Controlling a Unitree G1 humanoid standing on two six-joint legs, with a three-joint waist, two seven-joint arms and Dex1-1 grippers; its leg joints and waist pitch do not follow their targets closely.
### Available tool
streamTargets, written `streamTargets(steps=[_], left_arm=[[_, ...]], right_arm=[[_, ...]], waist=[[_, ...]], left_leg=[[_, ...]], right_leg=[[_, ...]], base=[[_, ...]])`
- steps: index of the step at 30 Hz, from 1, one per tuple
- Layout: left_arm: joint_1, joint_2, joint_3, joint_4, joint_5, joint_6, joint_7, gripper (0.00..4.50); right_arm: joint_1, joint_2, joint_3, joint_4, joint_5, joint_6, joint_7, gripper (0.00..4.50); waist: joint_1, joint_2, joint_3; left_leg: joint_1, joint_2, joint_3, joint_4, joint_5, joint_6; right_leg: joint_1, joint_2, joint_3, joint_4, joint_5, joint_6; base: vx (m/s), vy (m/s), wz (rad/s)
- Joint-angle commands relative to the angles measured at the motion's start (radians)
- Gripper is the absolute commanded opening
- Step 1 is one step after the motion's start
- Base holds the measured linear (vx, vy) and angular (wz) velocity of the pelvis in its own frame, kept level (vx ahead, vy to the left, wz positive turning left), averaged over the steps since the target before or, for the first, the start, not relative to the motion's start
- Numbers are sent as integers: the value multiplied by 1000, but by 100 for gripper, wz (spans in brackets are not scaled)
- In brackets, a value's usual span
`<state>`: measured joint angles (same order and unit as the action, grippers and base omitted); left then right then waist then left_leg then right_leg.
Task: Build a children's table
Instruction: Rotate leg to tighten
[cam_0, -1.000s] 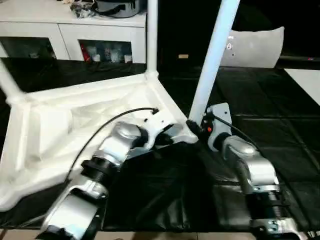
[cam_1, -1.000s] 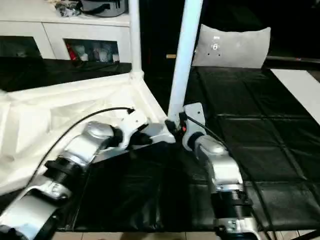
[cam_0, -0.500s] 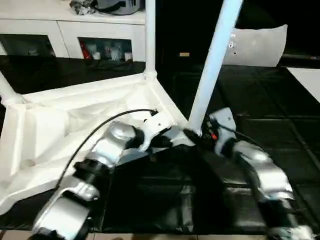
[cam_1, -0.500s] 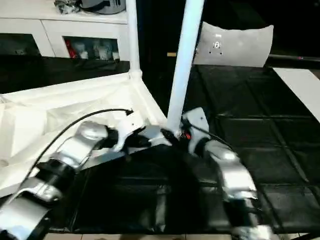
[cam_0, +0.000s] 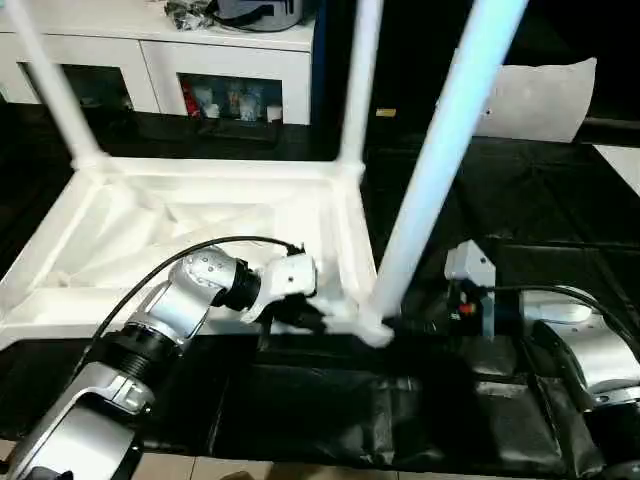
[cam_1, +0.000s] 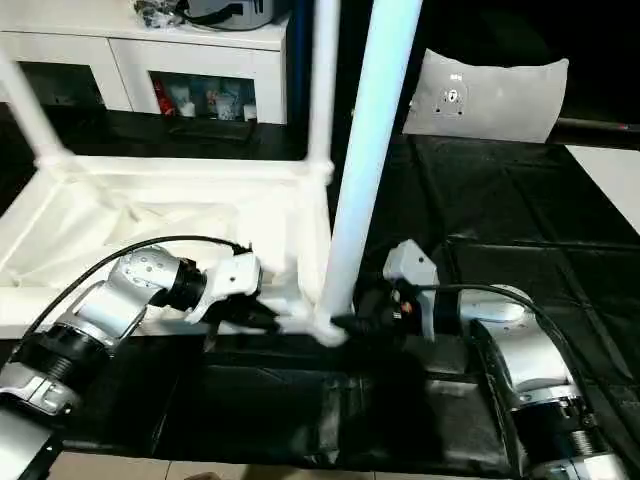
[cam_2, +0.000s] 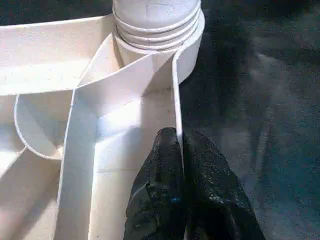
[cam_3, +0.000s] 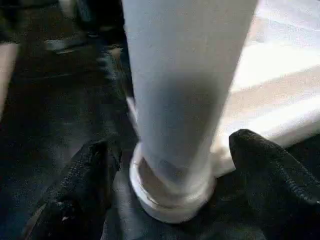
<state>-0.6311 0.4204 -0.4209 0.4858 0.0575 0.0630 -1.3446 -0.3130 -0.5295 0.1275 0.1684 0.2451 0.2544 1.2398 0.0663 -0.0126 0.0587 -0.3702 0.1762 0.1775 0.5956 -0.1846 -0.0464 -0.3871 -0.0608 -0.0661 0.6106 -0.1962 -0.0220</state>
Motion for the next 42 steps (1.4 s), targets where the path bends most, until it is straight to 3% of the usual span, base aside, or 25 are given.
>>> streamTargets(steps=[1, 7, 15, 23, 26, 30, 32, 33, 35, 38, 42], left_arm=[[4, -2, -41, -44, -11, -20, -60, 0], [12, 22, -56, -59, -10, -43, -113, 0], [12, 32, -63, -67, -16, -48, -129, 0], [10, 29, -59, -60, -9, -44, -115, 0], [2, 12, -38, -53, -13, 16, -62, 0], [-13, -22, -9, -42, -17, 88, 11, 0], [-37, -87, 30, -22, -21, 172, 126, 0], [-57, -141, 55, 1, -22, 234, 216, 0], [-63, -155, 60, 7, -19, 250, 239, 0], [-99, -229, 82, 58, -3, 303, 360, 0], [-137, -315, 113, 111, 1, 330, 500, 0]], right_arm=[[-11, -16, 3, 10, 23, 5, 43, 340], [-17, -26, 23, 47, 56, 10, 131, 285], [-13, -21, 27, 61, 78, 27, 173, 210], [-5, -14, 32, 47, 100, 48, 176, 193], [12, 13, 12, 3, 134, 96, 134, 193], [17, 57, 9, -16, 110, 118, 27, 193], [0, 147, -2, -8, 57, 173, -174, 193], [-19, 220, -18, 1, 30, 210, -314, 193], [-25, 239, -24, 4, 23, 222, -351, 193], [-61, 324, -37, 32, -34, 262, -530, 193], [-117, 416, -66, 109, -105, 245, -758, 193]], waist=[[-1, -12, -65], [7, -13, -64], [15, -11, -67], [18, -10, -68], [17, -8, -67], [13, -9, -60], [8, -6, -56], [-4, -7, -56], [-15, -8, -57], [-39, -5, -62], [-45, -4, -66]], left_leg=[[14, 65, -17, -65, -165, 75], [16, 64, -15, -65, -165, 71], [14, 64, -15, -64, -144, 70], [15, 64, -15, -64, -146, 65], [16, 63, -15, -65, -152, 63], [21, 59, -18, -67, -210, 38], [22, 58, -20, -71, -224, 19], [23, 54, -24, -73, -246, -7], [21, 52, -28, -74, -256, -18], [11, 52, -30, -73, -236, -7], [15, 45, -23, -64, -204, 6]], right_leg=[[46, -93, 55, -73, -191, -233], [44, -92, 54, -76, -227, -222], [44, -91, 53, -72, -197, -225], [45, -92, 53, -73, -203, -223], [44, -91, 52, -74, -209, -225], [40, -94, 52, -90, -338, -194], [35, -90, 51, -93, -385, -177], [34, -90, 48, -97, -437, -161], [35, -91, 45, -99, -463, -148], [40, -90, 48, -95, -378, -163], [38, -89, 52, -94, -312, -189]], base=[[0, 0, 0], [0, 0, 0], [0, 0, 0], [0, 0, 0], [0, 0, 0], [0, 0, 0], [0, 0, 0], [0, 0, 0], [0, 0, 0], [0, 0, 0], [0, 0, 0]])
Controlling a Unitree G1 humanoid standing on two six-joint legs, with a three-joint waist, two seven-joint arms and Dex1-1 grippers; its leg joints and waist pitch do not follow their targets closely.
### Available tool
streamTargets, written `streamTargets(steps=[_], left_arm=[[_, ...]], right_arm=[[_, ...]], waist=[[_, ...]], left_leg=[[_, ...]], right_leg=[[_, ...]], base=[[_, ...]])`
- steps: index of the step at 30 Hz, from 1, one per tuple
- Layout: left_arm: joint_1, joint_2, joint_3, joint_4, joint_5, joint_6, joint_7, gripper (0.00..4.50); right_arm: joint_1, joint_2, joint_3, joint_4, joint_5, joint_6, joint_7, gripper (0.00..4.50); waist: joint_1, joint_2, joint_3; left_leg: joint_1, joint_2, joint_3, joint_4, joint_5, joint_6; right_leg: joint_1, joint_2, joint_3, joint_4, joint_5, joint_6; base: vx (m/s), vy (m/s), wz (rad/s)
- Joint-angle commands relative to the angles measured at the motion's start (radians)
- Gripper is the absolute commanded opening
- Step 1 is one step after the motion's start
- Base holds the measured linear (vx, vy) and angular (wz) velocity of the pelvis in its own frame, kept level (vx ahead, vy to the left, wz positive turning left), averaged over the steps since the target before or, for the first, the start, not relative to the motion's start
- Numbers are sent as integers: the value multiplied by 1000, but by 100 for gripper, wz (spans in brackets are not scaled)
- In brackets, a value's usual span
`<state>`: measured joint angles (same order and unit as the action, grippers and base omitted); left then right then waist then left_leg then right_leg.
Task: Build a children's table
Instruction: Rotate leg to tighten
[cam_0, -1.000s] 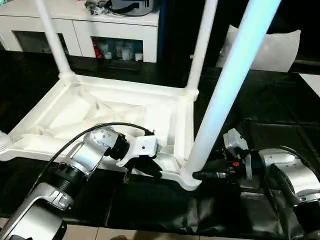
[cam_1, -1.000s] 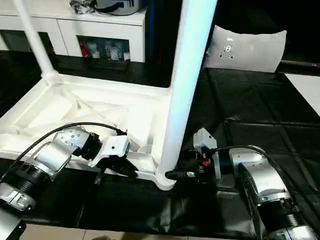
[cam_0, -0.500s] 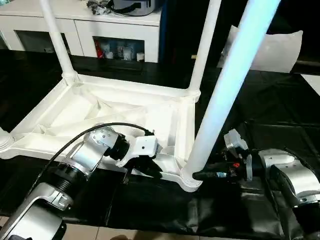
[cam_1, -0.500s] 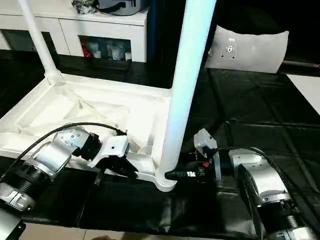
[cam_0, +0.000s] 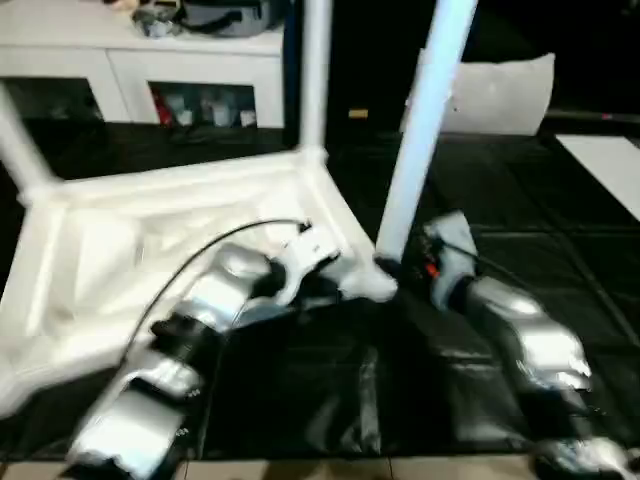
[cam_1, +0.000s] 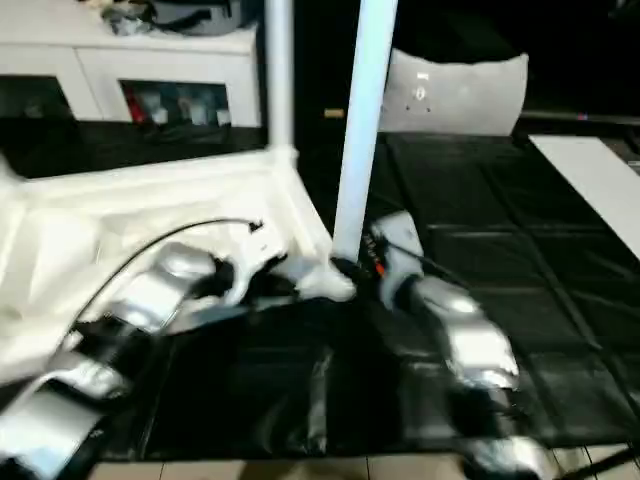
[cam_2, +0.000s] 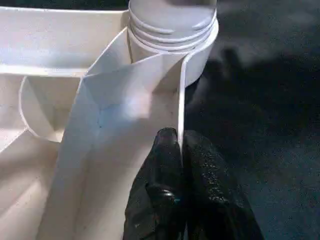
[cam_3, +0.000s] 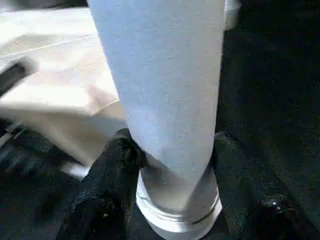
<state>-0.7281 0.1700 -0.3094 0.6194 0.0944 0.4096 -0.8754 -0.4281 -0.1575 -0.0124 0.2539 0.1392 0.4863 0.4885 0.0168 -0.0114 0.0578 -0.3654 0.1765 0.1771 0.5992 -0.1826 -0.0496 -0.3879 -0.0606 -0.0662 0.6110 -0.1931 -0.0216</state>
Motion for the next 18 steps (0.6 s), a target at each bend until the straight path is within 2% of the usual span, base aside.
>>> streamTargets(steps=[1, 2, 4, 5, 7, 12, 16, 18], left_arm=[[-48, -85, 8, -16, -31, -7, 59, 0], [-51, -91, 9, -15, -26, -6, 67, 0], [-52, -95, 10, -14, -18, -4, 72, 0], [-49, -92, 8, -15, -9, -3, 77, 0], [-46, -85, 5, -16, -7, -3, 76, 0], [-30, -38, -4, -18, 0, -33, 42, 0], [-9, 2, -18, -32, 7, -92, -18, 0], [12, 44, -36, -45, 7, -138, -88, 0]], right_arm=[[-12, 67, 61, 36, -5, 8, -52, 193], [-13, 74, 56, 36, -5, 8, -61, 193], [-12, 77, 58, 29, -14, 1, -65, 246], [-7, 79, 60, 15, -19, -5, -67, 259], [-2, 76, 61, 8, -22, -6, -63, 269], [26, 46, 53, -9, -23, -52, -47, 313], [55, 18, 35, -37, -3, -89, -1, 351], [72, -36, 30, -48, 11, -132, 86, 375]], waist=[[8, -8, -67], [9, -6, -67], [14, -5, -71], [16, -3, -73], [18, -3, -72], [16, -2, -66], [18, -3, -68], [20, -4, -69]], left_leg=[[7, 44, -19, -65, -183, 22], [7, 45, -19, -65, -171, 27], [4, 47, -20, -66, -133, 43], [2, 49, -20, -65, -99, 58], [3, 50, -20, -66, -97, 68], [6, 51, -20, -70, -160, 47], [4, 52, -20, -70, -155, 51], [3, 52, -19, -68, -147, 60]], right_leg=[[43, -88, 53, -93, -286, -190], [42, -89, 54, -92, -269, -192], [48, -87, 53, -84, -204, -197], [50, -85, 53, -75, -124, -212], [51, -86, 53, -73, -96, -226], [49, -87, 54, -84, -197, -211], [51, -89, 55, -81, -171, -209], [53, -89, 56, -80, -151, -212]], base=[[0, 0, 0], [0, 0, 0], [0, 0, 0], [0, 0, 0], [0, 0, 0], [0, 0, 0], [0, 0, 0], [0, 0, 0]])
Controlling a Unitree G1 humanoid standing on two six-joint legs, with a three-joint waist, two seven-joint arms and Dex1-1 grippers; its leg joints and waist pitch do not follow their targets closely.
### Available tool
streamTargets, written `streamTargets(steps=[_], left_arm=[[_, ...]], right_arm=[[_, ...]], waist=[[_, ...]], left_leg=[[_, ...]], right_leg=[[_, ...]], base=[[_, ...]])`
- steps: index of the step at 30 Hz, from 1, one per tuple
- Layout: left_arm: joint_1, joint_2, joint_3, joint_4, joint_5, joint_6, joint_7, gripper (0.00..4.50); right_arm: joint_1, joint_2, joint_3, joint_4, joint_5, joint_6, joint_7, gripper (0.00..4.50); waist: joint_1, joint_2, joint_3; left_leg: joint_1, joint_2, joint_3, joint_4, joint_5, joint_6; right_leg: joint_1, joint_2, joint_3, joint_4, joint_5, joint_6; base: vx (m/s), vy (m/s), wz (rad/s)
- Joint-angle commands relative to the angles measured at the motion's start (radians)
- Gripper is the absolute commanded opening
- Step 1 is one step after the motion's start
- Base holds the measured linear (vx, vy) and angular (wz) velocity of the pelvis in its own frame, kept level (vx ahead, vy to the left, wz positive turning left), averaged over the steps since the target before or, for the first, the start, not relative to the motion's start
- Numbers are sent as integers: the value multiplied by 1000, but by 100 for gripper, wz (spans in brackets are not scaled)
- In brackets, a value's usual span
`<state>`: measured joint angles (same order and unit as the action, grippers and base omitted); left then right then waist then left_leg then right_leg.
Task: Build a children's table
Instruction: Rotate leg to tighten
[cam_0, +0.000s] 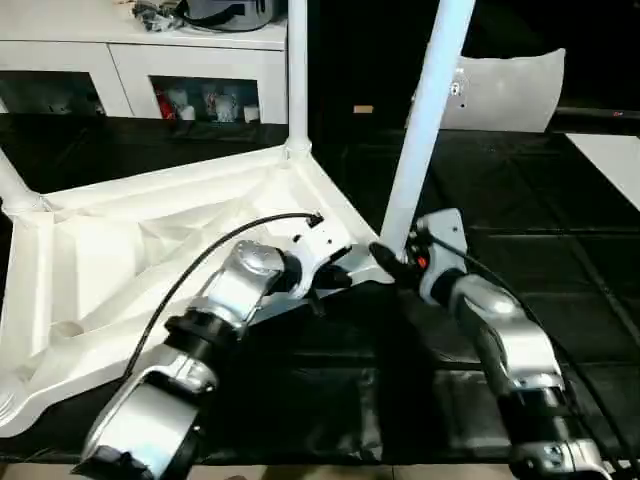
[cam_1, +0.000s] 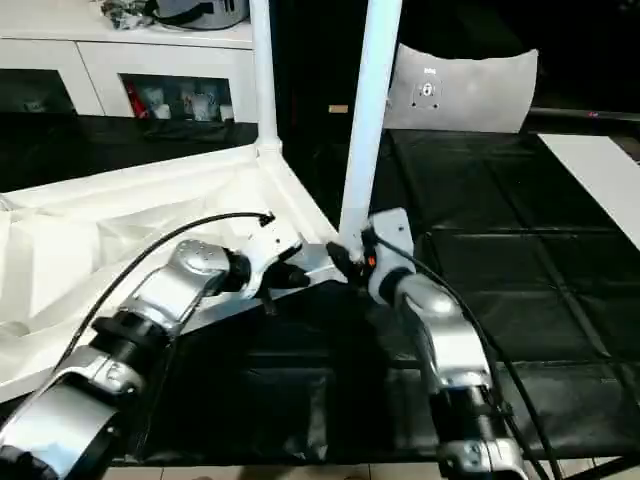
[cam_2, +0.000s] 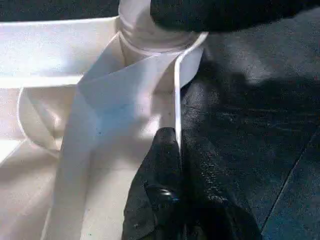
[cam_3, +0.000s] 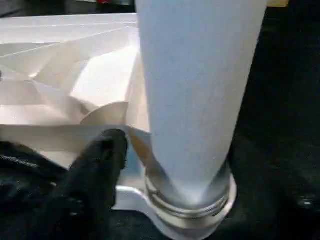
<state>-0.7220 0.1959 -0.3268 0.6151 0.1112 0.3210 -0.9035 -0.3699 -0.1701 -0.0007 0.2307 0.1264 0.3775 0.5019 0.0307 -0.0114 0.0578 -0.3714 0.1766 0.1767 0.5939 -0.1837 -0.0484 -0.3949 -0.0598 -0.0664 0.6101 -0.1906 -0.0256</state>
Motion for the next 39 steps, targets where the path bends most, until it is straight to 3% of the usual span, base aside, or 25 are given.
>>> streamTargets(steps=[1, 5, 9, 12, 14, 15, 18, 20, 23, 24, 25, 28, 30, 36, 39], left_arm=[[10, 28, -23, -42, -8, -55, -72, 0], [27, 88, -46, -50, -7, -113, -158, 0], [51, 163, -90, -82, -26, -224, -325, 0], [56, 187, -106, -91, -20, -253, -368, 0], [57, 198, -115, -93, -16, -271, -385, 0], [62, 220, -132, -106, -17, -300, -429, 0], [72, 237, -144, -125, -24, -322, -474, 0], [78, 244, -149, -139, -29, -331, -497, 0], [85, 252, -157, -155, -32, -344, -523, 0], [87, 253, -159, -157, -33, -347, -526, 0], [89, 254, -163, -161, -35, -347, -530, 0], [92, 256, -169, -169, -36, -352, -539, 0], [94, 256, -171, -172, -36, -354, -541, 0], [99, 255, -173, -184, -34, -353, -550, 0], [99, 257, -175, -185, -33, -352, -550, 0]], right_arm=[[18, -40, 21, -26, 26, -30, 100, 375], [43, -146, 56, -40, 39, -78, 267, 391], [51, -256, 91, -15, 49, -165, 470, 391], [47, -283, 94, -4, 67, -175, 540, 391], [44, -297, 97, 3, 80, -179, 576, 391], [33, -319, 101, 19, 112, -166, 648, 364], [15, -334, 106, 45, 134, -148, 700, 350], [10, -341, 115, 53, 141, -142, 735, 312], [7, -347, 126, 47, 155, -119, 787, 303], [7, -348, 129, 45, 161, -115, 796, 277], [8, -349, 134, 40, 169, -108, 807, 268], [6, -350, 143, 37, 188, -94, 834, 257], [5, -347, 146, 43, 186, -100, 839, 225], [0, -334, 150, 60, 178, -109, 846, 197], [8, -333, 159, 41, 196, -86, 856, 191]], waist=[[8, -4, -70], [11, -2, -67], [14, -4, -65], [22, -6, -64], [28, -6, -66], [31, -8, -66], [33, -7, -65], [34, -12, -66], [40, -9, -67], [41, -9, -67], [42, -15, -68], [51, -11, -68], [54, -12, -68], [53, -14, -68], [53, -10, -67]], left_leg=[[7, 53, -19, -62, -138, 62], [8, 54, -17, -62, -148, 75], [9, 57, -18, -62, -178, 70], [16, 60, -16, -63, -179, 71], [15, 61, -17, -63, -178, 73], [15, 62, -16, -63, -171, 74], [12, 62, -15, -63, -165, 76], [11, 60, -14, -62, -157, 76], [12, 61, -14, -60, -149, 77], [11, 62, -14, -60, -149, 78], [12, 63, -13, -60, -146, 78], [15, 64, -13, -60, -146, 76], [15, 63, -12, -60, -142, 73], [12, 60, -14, -61, -145, 64], [13, 59, -14, -61, -151, 63]], right_leg=[[61, -91, 56, -77, -143, -210], [58, -88, 55, -77, -137, -216], [55, -91, 55, -82, -210, -208], [48, -89, 55, -80, -198, -219], [52, -93, 56, -78, -197, -221], [51, -92, 55, -76, -187, -225], [52, -91, 54, -73, -184, -228], [52, -90, 53, -73, -183, -229], [53, -91, 52, -73, -196, -224], [52, -90, 52, -72, -198, -221], [51, -89, 51, -72, -196, -220], [49, -91, 52, -72, -206, -218], [48, -91, 52, -72, -205, -215], [50, -91, 52, -73, -221, -204], [50, -89, 51, -76, -233, -200]], base=[[0, 0, 0], [0, 0, 0], [0, 0, 0], [0, 0, 0], [0, 0, 0], [0, 0, 0], [0, 0, 0], [0, 0, 0], [0, 0, 0], [0, 0, 0], [0, 0, 0], [0, 0, 0], [0, 0, 0], [0, 0, 0], [0, 0, 0]])
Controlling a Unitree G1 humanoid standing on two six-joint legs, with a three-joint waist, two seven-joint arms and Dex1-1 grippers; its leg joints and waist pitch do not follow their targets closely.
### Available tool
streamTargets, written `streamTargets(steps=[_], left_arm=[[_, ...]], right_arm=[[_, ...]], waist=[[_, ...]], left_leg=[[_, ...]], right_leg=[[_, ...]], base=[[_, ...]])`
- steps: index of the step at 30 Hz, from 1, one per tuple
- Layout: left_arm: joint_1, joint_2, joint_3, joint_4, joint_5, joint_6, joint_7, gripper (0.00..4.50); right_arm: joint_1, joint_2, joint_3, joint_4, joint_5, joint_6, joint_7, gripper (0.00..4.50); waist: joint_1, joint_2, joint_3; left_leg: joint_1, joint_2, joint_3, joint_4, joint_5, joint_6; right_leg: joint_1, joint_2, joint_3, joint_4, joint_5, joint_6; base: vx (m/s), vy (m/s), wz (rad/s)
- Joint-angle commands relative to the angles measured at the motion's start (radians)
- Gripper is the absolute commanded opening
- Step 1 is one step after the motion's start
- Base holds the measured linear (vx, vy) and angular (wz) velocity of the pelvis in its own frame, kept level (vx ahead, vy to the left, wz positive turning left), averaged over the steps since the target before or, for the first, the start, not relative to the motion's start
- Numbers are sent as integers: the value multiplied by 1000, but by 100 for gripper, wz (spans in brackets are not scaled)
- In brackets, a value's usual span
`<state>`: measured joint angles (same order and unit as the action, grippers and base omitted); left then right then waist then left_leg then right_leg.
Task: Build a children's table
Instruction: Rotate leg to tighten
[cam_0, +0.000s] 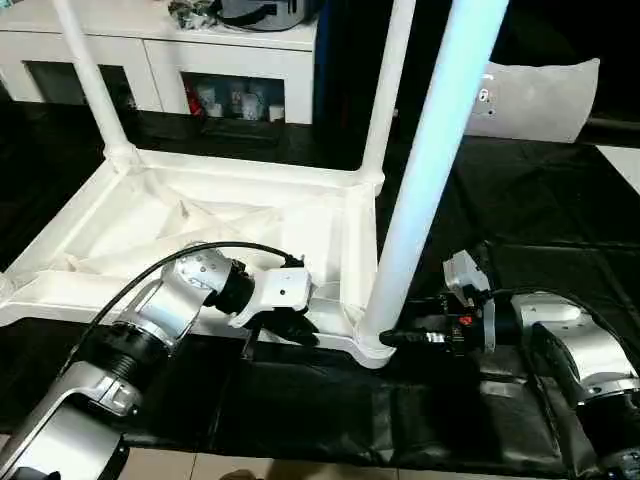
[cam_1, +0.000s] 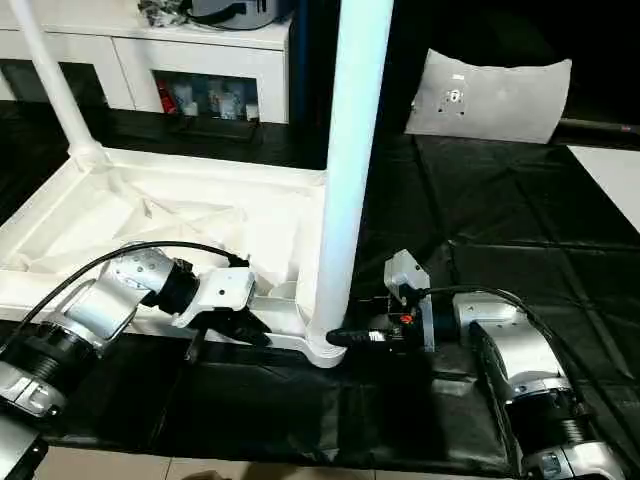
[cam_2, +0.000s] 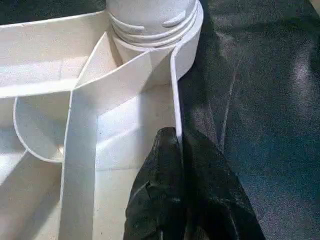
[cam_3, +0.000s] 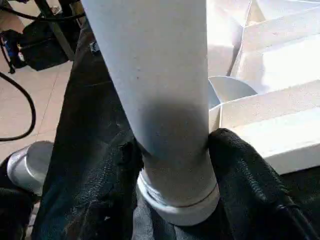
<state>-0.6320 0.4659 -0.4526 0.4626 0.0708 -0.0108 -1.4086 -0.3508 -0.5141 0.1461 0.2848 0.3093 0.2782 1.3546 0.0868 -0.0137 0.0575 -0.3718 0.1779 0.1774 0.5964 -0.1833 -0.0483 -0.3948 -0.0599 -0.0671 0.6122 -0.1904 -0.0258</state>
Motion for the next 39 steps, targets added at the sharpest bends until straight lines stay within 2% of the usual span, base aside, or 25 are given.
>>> streamTargets(steps=[1, 2, 3, 7, 8, 9, 11, 12, 13, 14, 15, 17, 18, 20, 21, 23, 24, 26, 28, 31, 32, 34, 36, 37, 39], left_arm=[[8, -12, -48, -32, 9, -13, -41, 0], [7, -13, -46, -31, 12, -1, -33, 0], [5, -18, -40, -28, 18, 36, -9, 0], [-7, -50, -8, -17, 10, 124, 57, 0], [-22, -90, 18, -5, 7, 192, 128, 0], [-22, -90, 18, -5, 7, 192, 128, 0], [-45, -153, 49, 18, 4, 257, 223, 0], [-52, -170, 57, 26, 3, 273, 246, 0], [-53, -172, 58, 26, 2, 275, 249, 0], [-62, -192, 64, 38, 4, 289, 278, 0], [-87, -241, 83, 71, 10, 324, 357, 0], [-100, -267, 94, 86, 11, 342, 396, 0], [-110, -288, 106, 98, 11, 357, 434, 0], [-123, -318, 119, 111, 14, 373, 477, 0], [-137, -347, 135, 126, 20, 386, 524, 0], [-144, -359, 140, 135, 30, 390, 547, 0], [-144, -358, 139, 136, 36, 390, 553, 0], [-143, -351, 136, 140, 44, 387, 561, 0], [-138, -338, 134, 142, 51, 383, 564, 0], [-131, -324, 137, 140, 57, 383, 567, 0], [-128, -318, 139, 139, 60, 383, 567, 0], [-123, -304, 141, 141, 63, 377, 564, 0], [-118, -291, 141, 140, 63, 371, 560, 0], [-118, -291, 141, 140, 63, 371, 560, 0], [-108, -266, 133, 134, 62, 356, 538, 0]], right_arm=[[-6, 11, 14, -22, 18, 20, 4, 187], [-1, 12, 13, -31, 23, 26, 3, 180], [11, 20, 5, -49, 37, 43, -12, 159], [33, 40, -2, -87, 43, 88, -72, 141], [45, 76, -3, -110, 14, 120, -176, 131], [45, 76, -3, -110, 14, 120, -176, 121], [46, 153, -18, -125, -20, 171, -338, 112], [44, 174, -20, -127, -30, 181, -376, 107], [43, 177, -20, -127, -32, 183, -381, 97], [40, 201, -23, -126, -46, 192, -429, 97], [27, 265, -39, -117, -72, 215, -545, 77], [18, 299, -48, -111, -84, 229, -609, 73], [8, 327, -53, -103, -98, 233, -664, 55], [-6, 368, -61, -93, -109, 236, -736, 35], [-20, 411, -69, -85, -125, 233, -808, 30], [-25, 433, -78, -82, -140, 228, -853, 22], [-25, 440, -85, -81, -140, 221, -866, 10], [-20, 444, -109, -82, -137, 206, -885, 10], [-8, 439, -130, -90, -139, 193, -897, 10], [10, 428, -137, -113, -131, 184, -888, 10], [18, 423, -138, -124, -129, 186, -885, 10], [34, 408, -143, -144, -134, 183, -892, 10], [48, 390, -150, -160, -122, 176, -879, 10], [48, 390, -150, -160, -122, 176, -879, 34], [73, 353, -165, -182, -94, 142, -830, 42]], waist=[[-3, -7, -67], [-4, -8, -67], [-4, -5, -65], [-4, -6, -61], [-8, -3, -55], [-12, -4, -53], [-21, -5, -48], [-25, -7, -49], [-28, -3, -51], [-36, -6, -51], [-46, 3, -54], [-57, -1, -55], [-65, 6, -58], [-69, 4, -61], [-66, 7, -69], [-61, 6, -76], [-55, 11, -79], [-46, 10, -84], [-43, 8, -84], [-40, 8, -78], [-39, 9, -76], [-45, 7, -70], [-48, 6, -69], [-48, 6, -69], [-46, 7, -68]], left_leg=[[13, 58, -14, -63, -152, 62], [13, 58, -14, -63, -157, 59], [15, 59, -14, -65, -164, 55], [21, 58, -16, -67, -200, 43], [26, 56, -18, -70, -239, 27], [26, 57, -18, -71, -250, 19], [37, 49, -25, -72, -314, -7], [37, 47, -27, -71, -319, -11], [35, 46, -31, -72, -323, -14], [30, 46, -32, -73, -322, -11], [28, 48, -35, -76, -319, -10], [25, 48, -36, -77, -327, -12], [18, 47, -38, -78, -316, -4], [15, 49, -36, -78, -293, 1], [21, 51, -28, -71, -245, 9], [14, 51, -28, -68, -176, 21], [8, 51, -26, -66, -120, 41], [4, 49, -22, -59, -47, 80], [3, 51, -21, -57, -26, 100], [4, 52, -19, -60, -65, 99], [7, 54, -20, -62, -91, 88], [6, 52, -20, -66, -143, 63], [5, 51, -21, -68, -160, 50], [6, 51, -21, -68, -164, 47], [8, 52, -20, -66, -173, 46]], right_leg=[[49, -88, 52, -78, -235, -199], [50, -89, 52, -79, -244, -197], [48, -88, 52, -81, -255, -196], [46, -90, 51, -88, -316, -188], [42, -90, 50, -97, -390, -175], [41, -90, 51, -98, -413, -168], [32, -92, 45, -115, -556, -125], [34, -93, 42, -119, -580, -114], [37, -96, 41, -120, -593, -104], [39, -96, 40, -123, -596, -92], [38, -94, 41, -119, -555, -102], [39, -91, 39, -116, -524, -112], [45, -93, 41, -113, -476, -125], [46, -93, 43, -111, -423, -142], [41, -93, 52, -104, -311, -186], [48, -91, 53, -89, -211, -209], [53, -89, 52, -81, -122, -221], [57, -89, 53, -65, 25, -247], [58, -89, 51, -59, 78, -263], [58, -91, 50, -67, 25, -262], [56, -90, 50, -71, -20, -254], [56, -90, 49, -84, -122, -228], [56, -90, 50, -88, -181, -208], [56, -90, 50, -89, -194, -203], [51, -89, 51, -93, -212, -189]], base=[[0, 0, 0], [0, 0, 0], [0, 0, 0], [0, 0, 0], [0, 0, 0], [0, 0, 0], [0, 0, 0], [0, 0, 0], [0, 0, 0], [0, 0, 0], [0, 0, 0], [0, 0, 0], [0, 0, 0], [0, 0, 0], [0, 0, 0], [0, 0, 0], [0, 0, 0], [0, 0, 0], [0, 0, 0], [0, 0, 0], [0, 0, 0], [0, 0, 0], [0, 0, 0], [0, 0, 0], [0, 0, 0]])
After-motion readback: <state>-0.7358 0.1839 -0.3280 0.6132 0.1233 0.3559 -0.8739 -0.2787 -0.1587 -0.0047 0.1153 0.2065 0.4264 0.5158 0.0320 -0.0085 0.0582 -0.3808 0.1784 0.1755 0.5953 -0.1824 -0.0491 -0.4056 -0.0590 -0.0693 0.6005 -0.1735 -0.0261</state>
